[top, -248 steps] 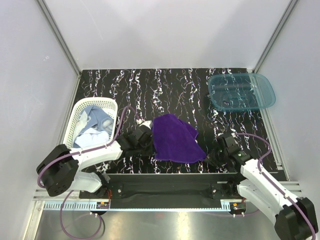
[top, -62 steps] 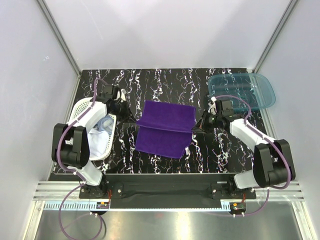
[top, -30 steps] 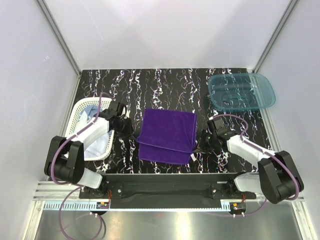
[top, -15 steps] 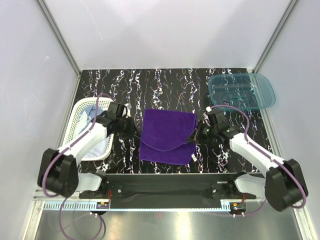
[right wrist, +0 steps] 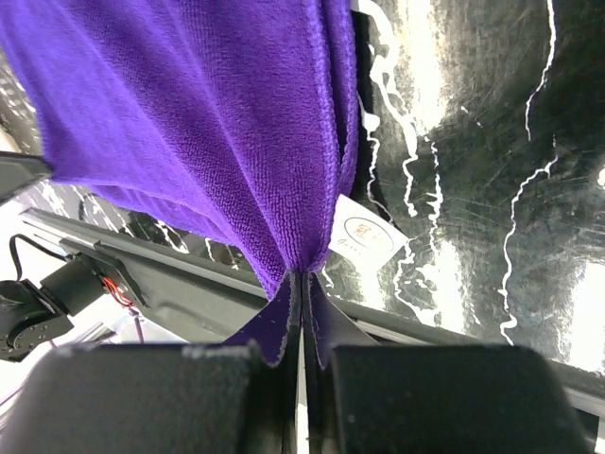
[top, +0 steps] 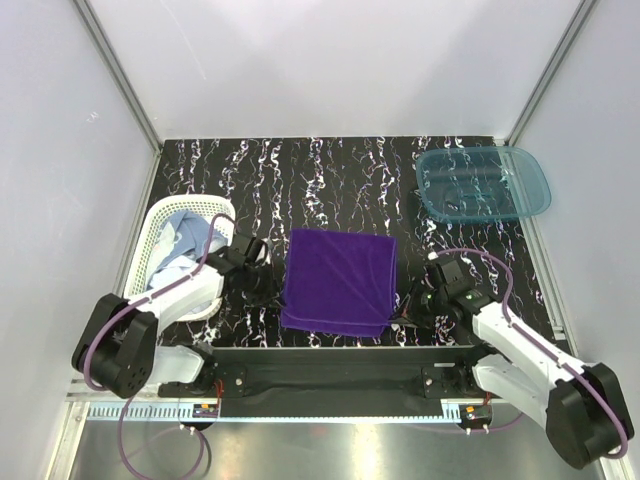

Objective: Fold and stack the towels
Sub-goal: Fold the towel

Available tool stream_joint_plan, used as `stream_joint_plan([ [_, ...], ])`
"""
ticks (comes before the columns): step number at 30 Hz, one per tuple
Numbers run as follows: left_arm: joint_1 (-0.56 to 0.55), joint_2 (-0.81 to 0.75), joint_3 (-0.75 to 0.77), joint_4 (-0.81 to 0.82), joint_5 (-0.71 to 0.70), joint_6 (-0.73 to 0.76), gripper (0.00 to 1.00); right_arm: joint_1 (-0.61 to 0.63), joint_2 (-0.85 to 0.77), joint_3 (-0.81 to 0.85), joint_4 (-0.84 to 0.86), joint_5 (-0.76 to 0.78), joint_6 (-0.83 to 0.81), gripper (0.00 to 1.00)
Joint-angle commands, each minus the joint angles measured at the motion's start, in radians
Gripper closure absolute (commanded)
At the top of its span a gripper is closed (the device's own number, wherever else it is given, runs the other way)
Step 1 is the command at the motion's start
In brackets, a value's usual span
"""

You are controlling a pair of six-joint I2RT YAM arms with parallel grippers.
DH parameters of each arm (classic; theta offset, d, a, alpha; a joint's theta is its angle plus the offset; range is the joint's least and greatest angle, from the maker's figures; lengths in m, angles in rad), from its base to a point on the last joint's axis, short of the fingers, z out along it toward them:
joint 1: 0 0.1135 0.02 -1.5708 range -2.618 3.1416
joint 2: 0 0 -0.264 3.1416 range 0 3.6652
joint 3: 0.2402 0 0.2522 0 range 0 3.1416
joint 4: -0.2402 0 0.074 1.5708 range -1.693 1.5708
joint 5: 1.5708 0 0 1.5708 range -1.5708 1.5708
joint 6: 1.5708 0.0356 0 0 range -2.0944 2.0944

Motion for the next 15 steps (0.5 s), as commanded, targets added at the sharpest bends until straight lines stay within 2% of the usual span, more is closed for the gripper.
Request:
stream_joint_plan([
  [1, -0.017, 0.016, -0.003, 0.043, -0.062, -0.011, 1.00, 0.004, -0.047, 0.011, -0.042, 0.045, 0.017, 1.00],
  [9, -0.023, -0.021, -0.024, 0.011, -0.107, -0.005, 1.00, 0.004, -0.046, 0.002, -0.050, 0.048, -0.006, 1.00],
  [15, -0.032, -0.018, -0.058, 0.066, -0.066, -0.016, 1.00, 0.004, -0.003, 0.052, 0.070, -0.022, -0.024, 1.00],
])
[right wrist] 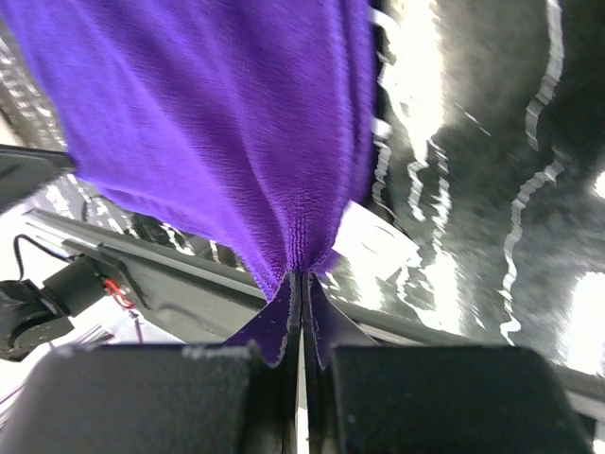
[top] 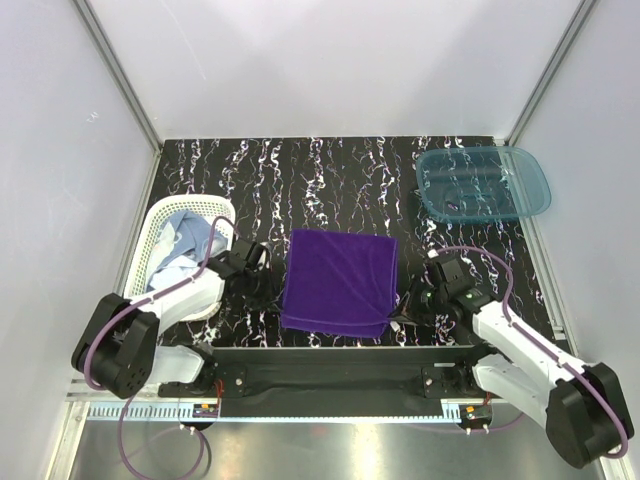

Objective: Fold and stack the towels
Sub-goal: Fold the towel

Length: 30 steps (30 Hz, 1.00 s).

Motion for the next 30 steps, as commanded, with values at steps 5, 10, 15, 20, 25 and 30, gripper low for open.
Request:
stream_joint_plan([
  [5, -0.022, 0.018, -0.051, 0.129, 0.022, -0.038, 1.00, 0.003, 0.189, 0.050, 0.183, 0.014, 0.005, 1.00],
  [10, -0.023, 0.070, -0.037, 0.191, 0.017, -0.059, 1.00, 0.004, 0.355, 0.068, 0.298, 0.091, 0.014, 1.00],
  [15, -0.023, 0.159, 0.039, 0.194, -0.033, -0.044, 1.00, 0.004, 0.505, 0.163, 0.343, 0.180, -0.052, 1.00],
  [20, 0.018, 0.315, 0.215, 0.122, -0.075, -0.001, 1.00, 0.004, 0.674, 0.330, 0.347, 0.232, -0.162, 1.00],
  [25, 0.036, 0.342, 0.288, 0.058, -0.133, 0.017, 1.00, 0.004, 0.722, 0.433, 0.200, 0.280, -0.196, 1.00],
  [30, 0.035, 0.292, 0.212, 0.073, -0.145, 0.005, 1.00, 0.004, 0.612, 0.300, 0.160, 0.263, -0.181, 1.00],
])
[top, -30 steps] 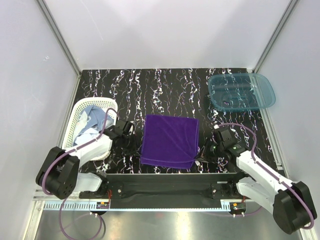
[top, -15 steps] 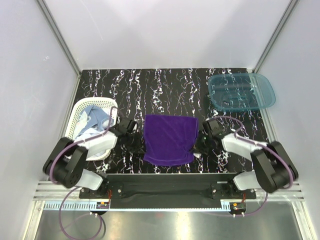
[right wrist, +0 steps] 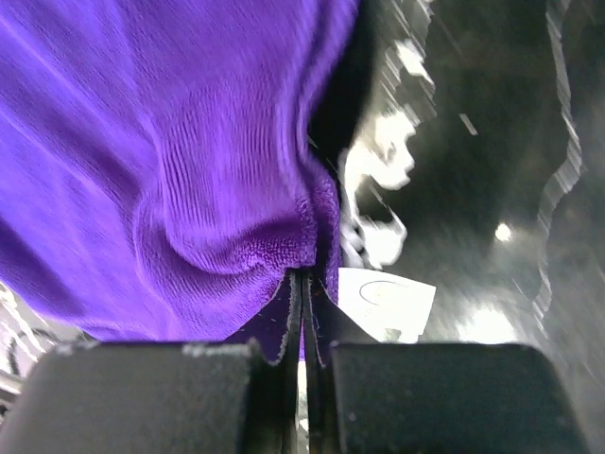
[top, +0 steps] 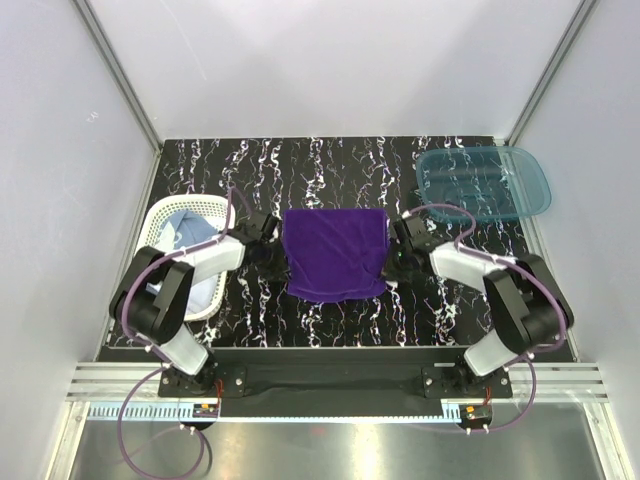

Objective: Fold and stack the towels
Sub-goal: Fold the towel

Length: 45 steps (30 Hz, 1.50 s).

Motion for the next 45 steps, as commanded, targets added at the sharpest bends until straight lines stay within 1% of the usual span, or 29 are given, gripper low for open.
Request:
stream_joint_plan([
  [1, -0.005, -0.060, -0.058, -0.013, -0.060, 0.014, 1.00, 0.002, -0.117, -0.092, -0.104, 0.041, -0.025, 1.00],
  [7, -0.014, -0.115, -0.103, -0.007, -0.047, 0.012, 1.00, 0.000, -0.257, -0.146, -0.142, -0.013, -0.026, 1.00],
  [12, -0.022, -0.158, -0.090, -0.032, -0.046, 0.012, 1.00, 0.002, -0.268, -0.150, -0.177, 0.007, -0.038, 1.00],
  [17, -0.025, -0.207, -0.113, -0.064, -0.063, 0.014, 1.00, 0.002, -0.259, -0.236, -0.121, 0.006, -0.002, 1.00],
  [20, -0.028, -0.229, -0.124, -0.065, -0.054, 0.008, 1.00, 0.002, -0.236, -0.233, -0.128, 0.018, 0.008, 1.00],
  [23, -0.029, -0.247, -0.127, -0.065, -0.029, 0.002, 1.00, 0.002, -0.263, -0.222, -0.148, 0.016, 0.014, 1.00],
  [26, -0.031, -0.269, -0.110, -0.065, 0.012, -0.006, 1.00, 0.000, -0.326, -0.187, -0.187, 0.001, 0.015, 1.00],
  [30, -0.029, -0.301, -0.069, -0.084, 0.058, -0.020, 1.00, 0.002, -0.407, -0.098, -0.306, 0.006, 0.009, 1.00],
  [33, -0.040, -0.336, -0.092, -0.090, 0.060, -0.041, 1.00, 0.002, -0.441, -0.084, -0.392, 0.044, 0.030, 1.00],
  [34, -0.043, -0.344, -0.130, -0.070, 0.063, -0.052, 1.00, 0.002, -0.447, -0.096, -0.401, 0.053, 0.043, 1.00],
  [36, -0.043, -0.364, -0.182, -0.030, 0.101, -0.087, 1.00, 0.002, -0.466, -0.161, -0.379, 0.038, 0.087, 1.00],
  [38, -0.048, -0.375, -0.249, 0.043, 0.142, -0.127, 1.00, 0.002, -0.472, -0.222, -0.334, 0.001, 0.109, 1.00],
  [40, -0.065, -0.375, -0.270, 0.089, 0.155, -0.141, 1.00, 0.000, -0.469, -0.245, -0.287, -0.017, 0.123, 1.00],
  [45, -0.095, -0.365, -0.277, 0.067, 0.109, -0.140, 1.00, 0.002, -0.457, -0.250, -0.285, -0.002, 0.118, 1.00],
])
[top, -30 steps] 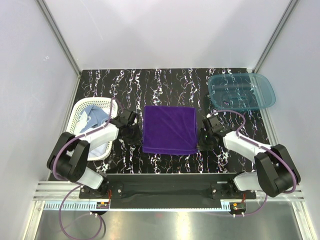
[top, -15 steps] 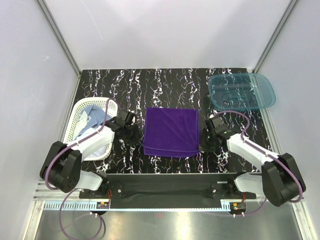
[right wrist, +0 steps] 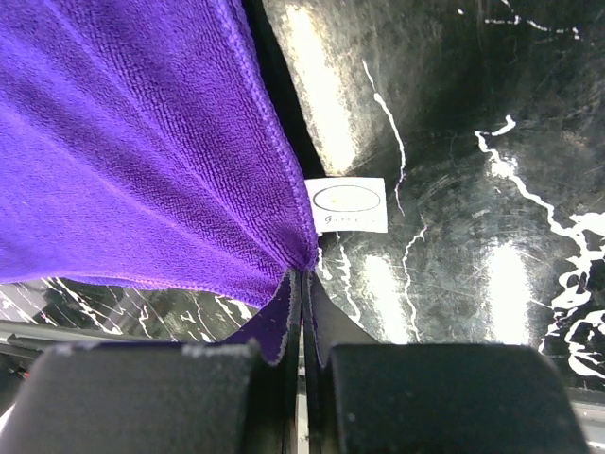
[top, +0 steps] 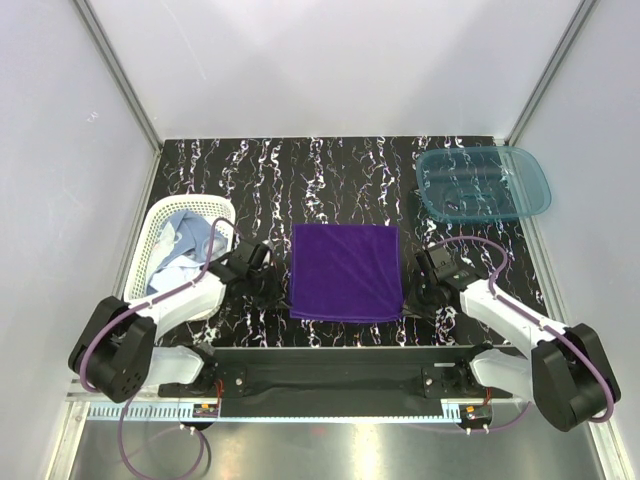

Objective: Fold and stack the towels
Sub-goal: Fold the towel

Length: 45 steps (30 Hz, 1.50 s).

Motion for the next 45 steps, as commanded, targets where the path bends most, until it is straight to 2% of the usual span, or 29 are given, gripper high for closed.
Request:
stream_joint_plan([
  [1, -0.016, -0.008, 0.001, 0.056, -0.005, -0.018, 1.00, 0.003, -0.003, 0.014, 0.016, 0.009, 0.020, 1.00],
  [9, -0.028, -0.017, -0.049, 0.065, -0.036, -0.011, 1.00, 0.002, -0.024, -0.022, -0.005, 0.021, 0.054, 0.99],
  [12, -0.042, -0.014, -0.077, 0.070, -0.045, -0.018, 1.00, 0.003, -0.038, -0.025, -0.008, 0.023, 0.061, 0.92],
  [15, -0.049, -0.006, -0.078, 0.058, -0.045, -0.014, 0.99, 0.003, -0.044, -0.020, -0.025, 0.018, 0.058, 0.78],
  [16, -0.048, -0.006, -0.072, 0.049, -0.050, -0.012, 0.92, 0.003, -0.049, -0.015, -0.030, 0.014, 0.058, 0.75],
  [17, -0.049, -0.010, -0.054, 0.038, -0.057, -0.005, 0.82, 0.003, -0.057, -0.003, -0.036, 0.012, 0.058, 0.68],
  [18, -0.049, -0.014, -0.036, 0.006, -0.065, 0.005, 0.72, 0.003, -0.069, 0.006, -0.050, 0.009, 0.055, 0.65],
  [19, -0.051, -0.016, -0.016, -0.016, -0.071, 0.015, 0.57, 0.003, -0.077, 0.035, -0.056, 0.003, 0.051, 0.62],
  [23, -0.043, 0.030, 0.174, -0.135, -0.173, 0.129, 0.43, 0.001, -0.064, 0.148, -0.061, 0.047, -0.007, 0.55],
  [26, -0.008, 0.142, 0.383, -0.192, -0.232, 0.240, 0.42, -0.007, 0.076, 0.300, -0.012, 0.086, -0.150, 0.53],
  [27, 0.022, 0.180, 0.435, -0.209, -0.226, 0.274, 0.42, -0.017, 0.118, 0.343, 0.004, 0.081, -0.249, 0.53],
  [28, 0.036, 0.217, 0.545, -0.217, -0.226, 0.302, 0.42, -0.030, 0.159, 0.429, 0.014, 0.066, -0.297, 0.53],
  [29, 0.047, 0.290, 0.588, -0.220, -0.223, 0.357, 0.43, -0.045, 0.249, 0.469, 0.025, 0.064, -0.372, 0.55],
  [31, 0.076, 0.358, 0.697, -0.209, -0.212, 0.391, 0.47, -0.089, 0.342, 0.567, 0.034, 0.064, -0.419, 0.62],
  [32, 0.089, 0.424, 0.733, -0.211, -0.148, 0.402, 0.50, -0.108, 0.435, 0.595, 0.045, 0.045, -0.435, 0.63],
  [34, 0.110, 0.502, 0.779, -0.188, -0.085, 0.402, 0.51, -0.140, 0.523, 0.677, 0.031, 0.021, -0.460, 0.66],
  [37, 0.122, 0.572, 0.805, -0.169, -0.068, 0.376, 0.52, -0.162, 0.643, 0.739, 0.045, -0.003, -0.472, 0.66],
  [41, 0.136, 0.699, 0.854, -0.189, -0.109, 0.380, 0.53, -0.192, 0.773, 0.799, 0.091, -0.014, -0.509, 0.64],
  [45, 0.153, 0.776, 0.955, -0.273, -0.180, 0.420, 0.54, -0.217, 0.874, 0.879, 0.064, 0.003, -0.563, 0.62],
])
